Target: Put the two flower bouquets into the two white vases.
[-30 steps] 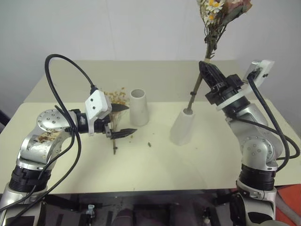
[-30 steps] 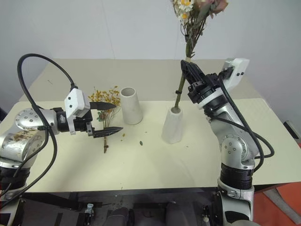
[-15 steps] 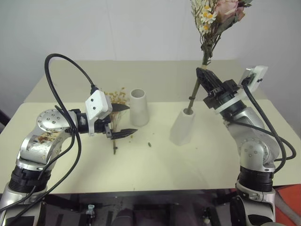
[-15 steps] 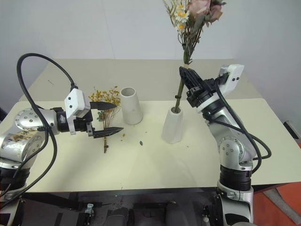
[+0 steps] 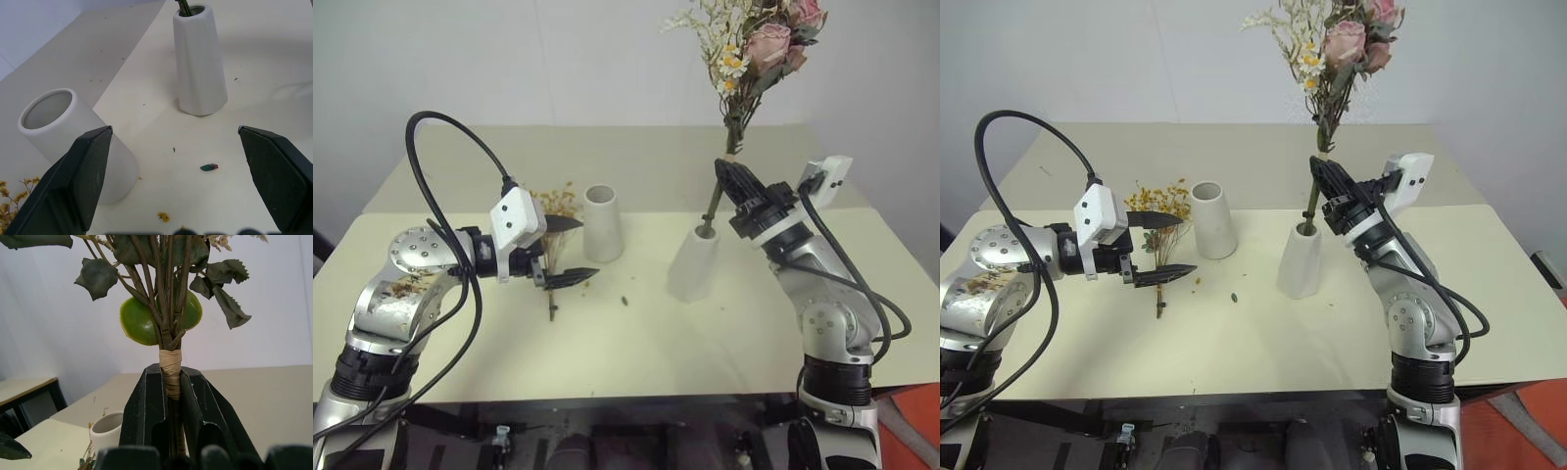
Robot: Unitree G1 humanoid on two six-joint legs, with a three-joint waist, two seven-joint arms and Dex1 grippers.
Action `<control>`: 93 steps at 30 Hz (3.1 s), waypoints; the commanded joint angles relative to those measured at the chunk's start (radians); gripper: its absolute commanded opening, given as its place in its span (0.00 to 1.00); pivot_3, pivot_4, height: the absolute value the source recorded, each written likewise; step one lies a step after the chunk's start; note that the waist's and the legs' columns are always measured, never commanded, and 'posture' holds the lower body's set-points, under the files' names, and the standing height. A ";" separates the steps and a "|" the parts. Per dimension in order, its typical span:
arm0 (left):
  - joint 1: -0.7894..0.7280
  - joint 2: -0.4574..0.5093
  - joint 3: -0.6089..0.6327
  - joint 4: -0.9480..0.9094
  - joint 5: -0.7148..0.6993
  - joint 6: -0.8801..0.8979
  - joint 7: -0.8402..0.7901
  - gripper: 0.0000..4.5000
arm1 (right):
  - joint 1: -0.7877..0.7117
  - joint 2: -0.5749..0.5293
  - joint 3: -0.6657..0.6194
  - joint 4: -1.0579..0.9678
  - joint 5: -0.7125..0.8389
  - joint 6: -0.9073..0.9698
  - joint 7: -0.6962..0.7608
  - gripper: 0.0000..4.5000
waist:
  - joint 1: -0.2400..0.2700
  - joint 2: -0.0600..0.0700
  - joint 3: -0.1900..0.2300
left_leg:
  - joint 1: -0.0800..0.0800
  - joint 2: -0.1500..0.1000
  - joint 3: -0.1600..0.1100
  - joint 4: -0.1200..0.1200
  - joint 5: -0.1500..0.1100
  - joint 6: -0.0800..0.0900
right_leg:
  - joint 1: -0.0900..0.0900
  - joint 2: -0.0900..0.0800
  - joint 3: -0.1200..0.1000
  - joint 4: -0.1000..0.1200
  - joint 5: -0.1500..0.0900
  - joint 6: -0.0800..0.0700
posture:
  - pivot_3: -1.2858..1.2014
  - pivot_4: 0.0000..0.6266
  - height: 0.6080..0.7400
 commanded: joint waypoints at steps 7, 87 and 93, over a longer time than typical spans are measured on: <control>-0.023 0.013 0.023 -0.011 -0.005 -0.014 -0.007 1.00 | 0.032 0.017 0.003 -0.045 -0.019 -0.044 0.003 0.04 | 0.000 0.000 0.000 | 0.000 0.000 0.000 0.000 0.000 0.000 | 0.000 0.000 0.000 0.000 0.000 0.000 | 0.52 0.24 1.00; -0.003 -0.005 0.041 0.002 -0.015 -0.005 0.007 1.00 | 0.424 -0.140 -0.006 -0.308 0.120 -0.195 0.308 0.99 | 0.005 0.000 0.000 | 0.000 -0.001 0.000 0.000 0.000 0.000 | 0.001 -0.001 0.000 0.000 -0.001 0.001 | 0.52 0.24 1.00; 0.021 -0.041 0.164 -0.097 -0.065 0.254 0.254 1.00 | 0.419 -0.441 -0.078 -0.396 0.254 0.035 0.302 0.99 | 0.004 -0.001 0.000 | 0.001 0.000 0.000 0.000 0.000 0.000 | 0.002 -0.001 0.000 0.000 -0.001 0.001 | 0.52 0.24 1.00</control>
